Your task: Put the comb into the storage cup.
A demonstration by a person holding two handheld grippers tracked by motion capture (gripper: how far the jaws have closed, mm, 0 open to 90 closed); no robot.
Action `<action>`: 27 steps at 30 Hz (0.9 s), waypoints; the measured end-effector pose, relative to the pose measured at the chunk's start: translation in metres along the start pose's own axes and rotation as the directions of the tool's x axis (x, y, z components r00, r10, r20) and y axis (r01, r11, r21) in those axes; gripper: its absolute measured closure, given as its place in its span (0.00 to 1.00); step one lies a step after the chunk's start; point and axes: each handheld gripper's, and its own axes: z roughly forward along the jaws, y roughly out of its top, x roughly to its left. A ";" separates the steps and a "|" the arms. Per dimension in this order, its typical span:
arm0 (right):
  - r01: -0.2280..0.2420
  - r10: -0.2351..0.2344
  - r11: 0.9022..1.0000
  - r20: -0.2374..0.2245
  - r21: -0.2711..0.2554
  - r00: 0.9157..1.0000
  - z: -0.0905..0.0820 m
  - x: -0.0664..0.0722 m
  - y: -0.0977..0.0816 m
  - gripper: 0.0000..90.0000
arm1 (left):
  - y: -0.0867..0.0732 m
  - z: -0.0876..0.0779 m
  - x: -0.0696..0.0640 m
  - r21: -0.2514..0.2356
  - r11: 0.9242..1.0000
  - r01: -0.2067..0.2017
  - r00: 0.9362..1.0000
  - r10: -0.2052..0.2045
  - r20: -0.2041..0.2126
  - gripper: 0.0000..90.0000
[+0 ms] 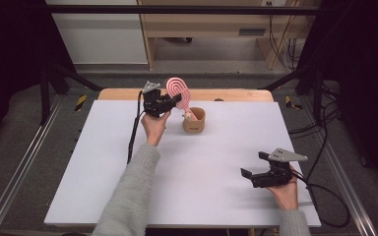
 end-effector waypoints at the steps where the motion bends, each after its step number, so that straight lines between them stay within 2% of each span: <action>1: 0.000 0.000 1.000 0.000 0.000 1.000 0.000 0.000 0.000 0.00 | 0.000 0.000 0.000 0.000 1.000 -0.004 1.000 0.004 -0.001 0.64; 5: -0.001 0.001 1.000 0.000 -0.001 1.000 0.000 0.000 0.000 0.00 | 0.000 -0.004 0.001 -0.003 1.000 -0.012 1.000 0.012 -0.007 0.61; 10: -0.001 0.001 1.000 0.000 -0.002 1.000 0.001 0.000 0.000 0.00 | 0.003 -0.008 0.000 0.008 0.999 -0.052 0.998 0.052 -0.025 0.54; 15: -0.002 0.002 1.000 -0.001 -0.002 1.000 0.000 0.000 0.000 0.00 | 0.002 -0.012 0.000 0.015 0.998 -0.057 0.998 0.058 -0.033 0.42; 20: -0.003 0.003 1.000 -0.003 -0.003 1.000 0.000 0.001 0.001 0.00 | 0.001 -0.019 0.000 0.029 0.997 -0.074 0.997 0.075 -0.020 0.33; 27: -0.004 0.004 1.000 -0.001 -0.013 1.000 -0.001 0.000 0.001 0.00 | 0.004 -0.035 -0.005 0.034 0.993 -0.109 0.994 0.109 -0.005 0.16</action>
